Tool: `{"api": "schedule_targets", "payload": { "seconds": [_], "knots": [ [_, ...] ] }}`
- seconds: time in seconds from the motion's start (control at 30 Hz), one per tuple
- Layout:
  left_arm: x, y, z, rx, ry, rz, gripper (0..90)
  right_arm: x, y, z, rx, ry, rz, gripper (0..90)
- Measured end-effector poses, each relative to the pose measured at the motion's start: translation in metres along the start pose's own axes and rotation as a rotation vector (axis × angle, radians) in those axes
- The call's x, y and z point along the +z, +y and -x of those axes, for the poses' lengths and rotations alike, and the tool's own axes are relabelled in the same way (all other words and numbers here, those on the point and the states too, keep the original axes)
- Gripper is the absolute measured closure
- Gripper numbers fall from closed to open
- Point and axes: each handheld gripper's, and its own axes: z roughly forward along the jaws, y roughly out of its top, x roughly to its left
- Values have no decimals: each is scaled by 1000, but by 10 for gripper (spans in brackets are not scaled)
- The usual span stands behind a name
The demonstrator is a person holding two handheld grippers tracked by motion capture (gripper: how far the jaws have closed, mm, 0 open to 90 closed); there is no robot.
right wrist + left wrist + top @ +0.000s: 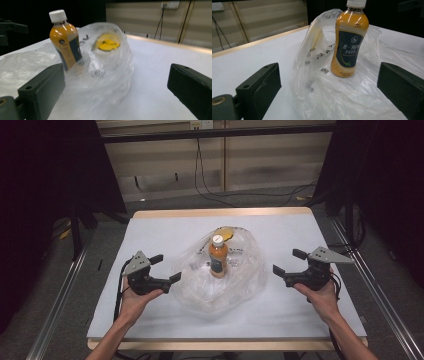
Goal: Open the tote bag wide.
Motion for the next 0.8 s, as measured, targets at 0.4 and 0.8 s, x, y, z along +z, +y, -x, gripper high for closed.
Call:
{"api": "schedule_targets", "payload": {
  "seconds": [0.4,0.8],
  "knots": [
    [-35,-20,14,-17,73,16,12,-47,-26,-10,27,-66,-5,35],
    [-52,-44,20,-41,64,12,23,-75,-41,-12,59,-95,29,40]
  ]
}}
